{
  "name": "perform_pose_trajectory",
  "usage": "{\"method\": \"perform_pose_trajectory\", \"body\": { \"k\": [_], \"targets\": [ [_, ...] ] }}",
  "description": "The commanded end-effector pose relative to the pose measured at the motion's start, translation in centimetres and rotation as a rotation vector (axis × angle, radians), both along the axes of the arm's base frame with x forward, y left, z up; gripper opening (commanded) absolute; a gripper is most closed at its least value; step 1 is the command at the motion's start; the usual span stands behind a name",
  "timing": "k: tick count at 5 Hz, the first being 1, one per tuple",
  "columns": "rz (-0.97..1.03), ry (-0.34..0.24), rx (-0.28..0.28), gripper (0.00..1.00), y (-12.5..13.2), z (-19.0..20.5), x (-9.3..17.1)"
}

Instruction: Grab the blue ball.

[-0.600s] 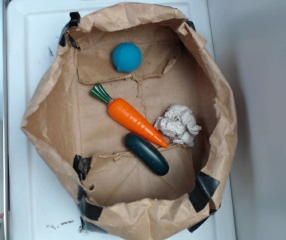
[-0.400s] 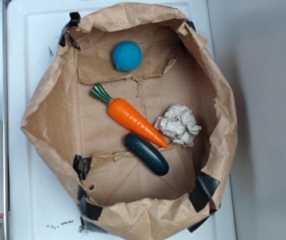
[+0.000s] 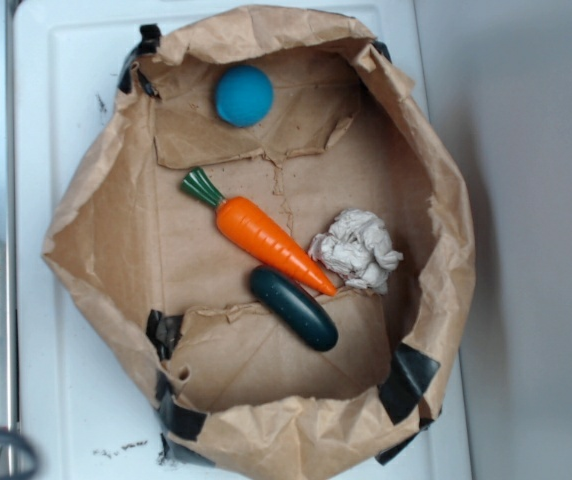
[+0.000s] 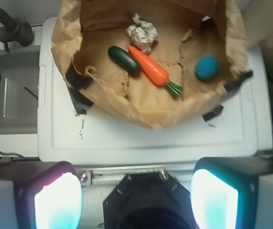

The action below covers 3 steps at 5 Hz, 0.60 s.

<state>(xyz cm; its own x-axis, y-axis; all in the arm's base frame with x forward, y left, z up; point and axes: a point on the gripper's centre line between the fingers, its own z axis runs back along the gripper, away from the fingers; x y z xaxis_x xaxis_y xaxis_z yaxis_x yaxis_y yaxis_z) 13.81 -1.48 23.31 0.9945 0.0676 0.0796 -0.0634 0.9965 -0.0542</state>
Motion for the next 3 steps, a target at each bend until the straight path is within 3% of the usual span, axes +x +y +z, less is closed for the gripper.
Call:
{"method": "perform_pose_trajectory", "body": {
  "k": [1,2,3],
  "targets": [
    [0.098,-0.124,0.016,1.0,1.6,-0.5,3.6],
    [0.172,-0.119,-0.023,1.0,2.8,-2.6,5.4],
    [0.269,-0.078,-0.063,1.0,4.2,-5.4,6.9]
  ]
}}
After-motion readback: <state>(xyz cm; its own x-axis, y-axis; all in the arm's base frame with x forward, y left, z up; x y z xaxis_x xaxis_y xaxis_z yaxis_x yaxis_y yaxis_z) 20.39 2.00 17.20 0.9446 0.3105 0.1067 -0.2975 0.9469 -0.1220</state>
